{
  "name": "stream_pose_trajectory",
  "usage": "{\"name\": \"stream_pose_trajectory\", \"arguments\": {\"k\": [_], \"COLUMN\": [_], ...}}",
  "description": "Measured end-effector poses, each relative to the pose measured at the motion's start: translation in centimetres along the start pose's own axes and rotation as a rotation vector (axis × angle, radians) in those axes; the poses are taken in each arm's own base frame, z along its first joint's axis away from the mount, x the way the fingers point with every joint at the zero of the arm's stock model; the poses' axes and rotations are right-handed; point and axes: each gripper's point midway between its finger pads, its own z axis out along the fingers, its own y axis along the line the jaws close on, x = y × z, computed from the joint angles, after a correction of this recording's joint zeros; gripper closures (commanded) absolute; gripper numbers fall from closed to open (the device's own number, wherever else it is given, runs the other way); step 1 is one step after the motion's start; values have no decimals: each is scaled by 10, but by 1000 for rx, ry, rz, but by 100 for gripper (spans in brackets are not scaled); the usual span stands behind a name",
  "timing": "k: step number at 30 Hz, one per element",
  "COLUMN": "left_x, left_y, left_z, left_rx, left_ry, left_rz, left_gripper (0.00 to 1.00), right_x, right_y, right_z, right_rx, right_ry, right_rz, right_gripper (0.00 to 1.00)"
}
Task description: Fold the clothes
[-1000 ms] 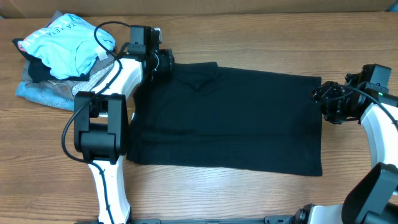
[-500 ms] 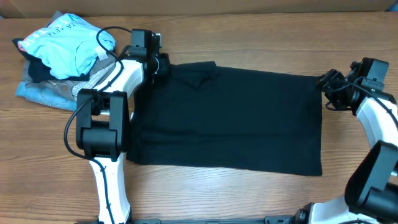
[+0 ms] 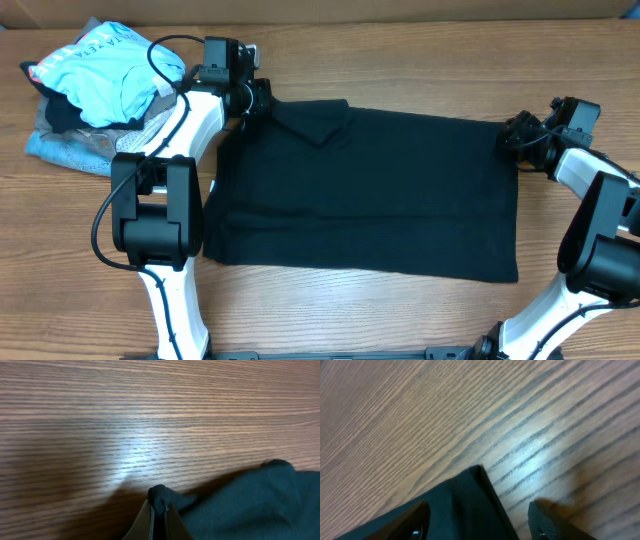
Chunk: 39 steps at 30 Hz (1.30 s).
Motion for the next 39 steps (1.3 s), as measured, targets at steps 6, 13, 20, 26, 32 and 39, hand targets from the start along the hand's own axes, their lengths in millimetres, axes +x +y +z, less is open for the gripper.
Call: {"name": "stream_pose_trajectory", "arguments": {"k": [6, 13, 20, 26, 32, 39], "left_x": [2, 6, 7, 9, 16, 18], "left_y": [-5, -5, -5, -5, -3, 1], "left_z": [0, 0, 0, 0, -1, -31], "left_rx": [27, 29, 31, 33, 25, 5], "left_ry": [8, 26, 32, 40, 67, 97], "left_rz": [-15, -33, -35, -38, -48, -78], "left_gripper": [96, 96, 96, 96, 96, 96], "right_x": [-9, -10, 4, 12, 16, 8], "right_y": [0, 10, 33, 30, 18, 29], "right_z": [8, 16, 24, 24, 7, -58], "right_rx": [-7, -34, -64, -57, -13, 3], "right_ry": [-45, -57, -30, 23, 96, 115], "right_rz": [-29, -62, -109, -91, -52, -29], "right_gripper": [41, 47, 82, 96, 96, 96]}}
